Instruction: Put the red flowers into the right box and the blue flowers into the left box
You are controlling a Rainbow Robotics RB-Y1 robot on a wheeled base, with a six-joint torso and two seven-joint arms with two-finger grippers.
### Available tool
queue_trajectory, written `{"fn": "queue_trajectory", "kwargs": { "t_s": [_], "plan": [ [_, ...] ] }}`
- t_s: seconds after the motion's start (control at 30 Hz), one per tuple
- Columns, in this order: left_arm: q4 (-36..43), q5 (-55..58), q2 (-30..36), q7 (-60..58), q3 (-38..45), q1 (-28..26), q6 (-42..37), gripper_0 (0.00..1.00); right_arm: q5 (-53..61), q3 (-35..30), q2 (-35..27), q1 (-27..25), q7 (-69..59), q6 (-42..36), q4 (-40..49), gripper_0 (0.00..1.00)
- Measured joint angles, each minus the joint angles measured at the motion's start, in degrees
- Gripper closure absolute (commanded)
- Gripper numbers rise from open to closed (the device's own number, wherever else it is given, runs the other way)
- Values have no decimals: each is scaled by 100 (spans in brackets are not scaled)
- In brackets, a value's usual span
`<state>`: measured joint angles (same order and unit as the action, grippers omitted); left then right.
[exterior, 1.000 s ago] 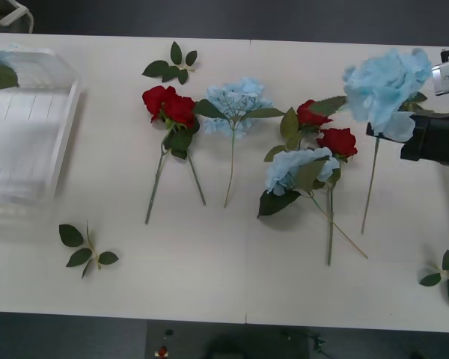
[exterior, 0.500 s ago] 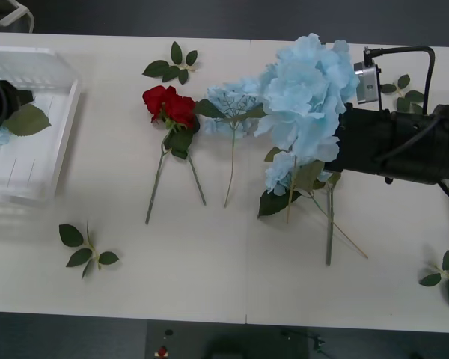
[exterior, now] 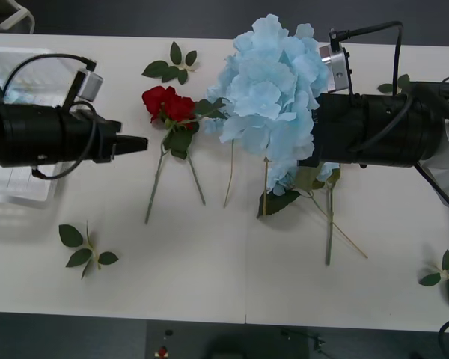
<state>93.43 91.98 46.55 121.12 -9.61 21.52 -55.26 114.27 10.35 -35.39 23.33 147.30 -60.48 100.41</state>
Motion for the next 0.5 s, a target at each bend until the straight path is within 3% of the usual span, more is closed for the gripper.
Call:
{"fn": "queue_trajectory", "kwargs": {
  "t_s": [0.17, 0.23, 0.5],
  "plan": [
    [-879, 1058, -684, 3014, -92, 47, -502, 0, 75, 0, 0, 0, 0, 0, 2, 100],
    [-1066, 1560, -798, 3714, -311, 58, -569, 0, 74, 0, 0, 0, 0, -1, 4, 100],
    [-1091, 2188, -1030, 3566, -1012, 95, -571, 0, 75, 0, 0, 0, -1, -2, 5, 100]
  ]
}}
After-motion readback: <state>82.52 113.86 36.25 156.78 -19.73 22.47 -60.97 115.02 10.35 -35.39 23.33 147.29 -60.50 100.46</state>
